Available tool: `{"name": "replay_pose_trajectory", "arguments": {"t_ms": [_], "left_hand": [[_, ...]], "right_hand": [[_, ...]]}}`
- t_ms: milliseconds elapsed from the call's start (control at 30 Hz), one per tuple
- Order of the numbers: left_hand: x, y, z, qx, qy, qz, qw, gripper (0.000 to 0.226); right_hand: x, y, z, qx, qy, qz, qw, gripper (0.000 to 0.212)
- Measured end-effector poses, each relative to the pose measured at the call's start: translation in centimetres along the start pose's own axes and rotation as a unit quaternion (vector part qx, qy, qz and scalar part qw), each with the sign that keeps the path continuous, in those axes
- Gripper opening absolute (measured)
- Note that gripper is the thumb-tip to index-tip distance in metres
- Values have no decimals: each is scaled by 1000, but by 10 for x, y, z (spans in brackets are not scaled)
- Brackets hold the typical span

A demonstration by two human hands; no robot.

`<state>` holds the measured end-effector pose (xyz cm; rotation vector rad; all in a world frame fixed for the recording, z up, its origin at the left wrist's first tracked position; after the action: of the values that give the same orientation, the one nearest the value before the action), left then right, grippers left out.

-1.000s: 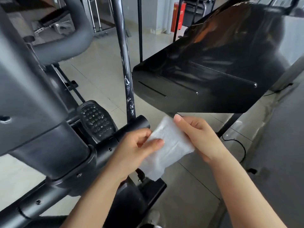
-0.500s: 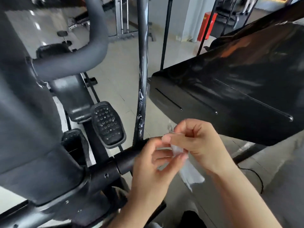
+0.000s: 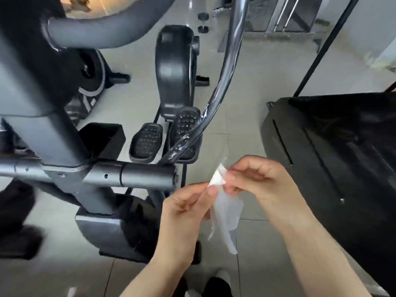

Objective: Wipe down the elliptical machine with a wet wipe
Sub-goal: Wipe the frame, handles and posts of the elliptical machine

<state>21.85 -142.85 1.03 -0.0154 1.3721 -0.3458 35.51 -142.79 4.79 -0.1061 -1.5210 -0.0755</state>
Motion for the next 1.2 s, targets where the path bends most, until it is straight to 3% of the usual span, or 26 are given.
{"name": "replay_pose_trajectory", "arguments": {"t_ms": [67, 200, 300, 433, 533, 667, 733, 867, 933, 1033, 1133, 1200], "left_hand": [[7, -5, -4, -20, -39, -15, 999, 22], [9, -18, -23, -130, -102, -20, 986, 18], [-12, -25, -50, -207, -41, 21, 977, 23], [-35, -29, -82, -257, 49, 61, 963, 27], [-26, -31, -94, -258, 8, 30, 966, 27], [-11, -41, -107, -279, -40, 7, 959, 22], [-9, -46, -109, -284, -47, 11, 958, 22], [-22, -56, -105, -255, -33, 49, 965, 12], [-40, -65, -101, -212, -12, 112, 971, 10], [-81, -81, -87, -100, 14, 232, 967, 24], [-97, -74, -76, -3, 52, 228, 972, 35], [-97, -64, -74, 8, 90, 196, 976, 32]], "right_hand": [[-5, 1, 1, 13, -16, 4, 1000, 19], [-11, -1, -3, 23, 64, 10, 998, 17], [-19, 1, -16, -42, 121, 62, 990, 19], [-40, 6, -23, -102, 41, 142, 984, 23], [-48, 5, 2, 11, 21, 169, 985, 65], [-45, -2, 23, 192, -39, 142, 970, 93], [-39, -4, 24, 224, -80, 107, 965, 95], [-12, 1, 30, 221, -113, -2, 969, 75], [9, 4, 30, 210, -101, -69, 970, 68], [41, 2, 32, 210, -108, -161, 958, 64], [50, 2, 58, 255, -275, -206, 904, 73], [53, 4, 82, 304, -265, -200, 893, 73]]}}
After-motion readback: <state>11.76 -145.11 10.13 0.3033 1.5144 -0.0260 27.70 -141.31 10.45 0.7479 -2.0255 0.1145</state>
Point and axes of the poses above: each hand's wrist, its own y-axis towards the middle knuckle, its own z-axis out of the palm, x = y × z, the point moved 9 cm from there along y, towards the middle knuckle, and after that the axes turned 4 degrees about -z, right-handed, at the moved point
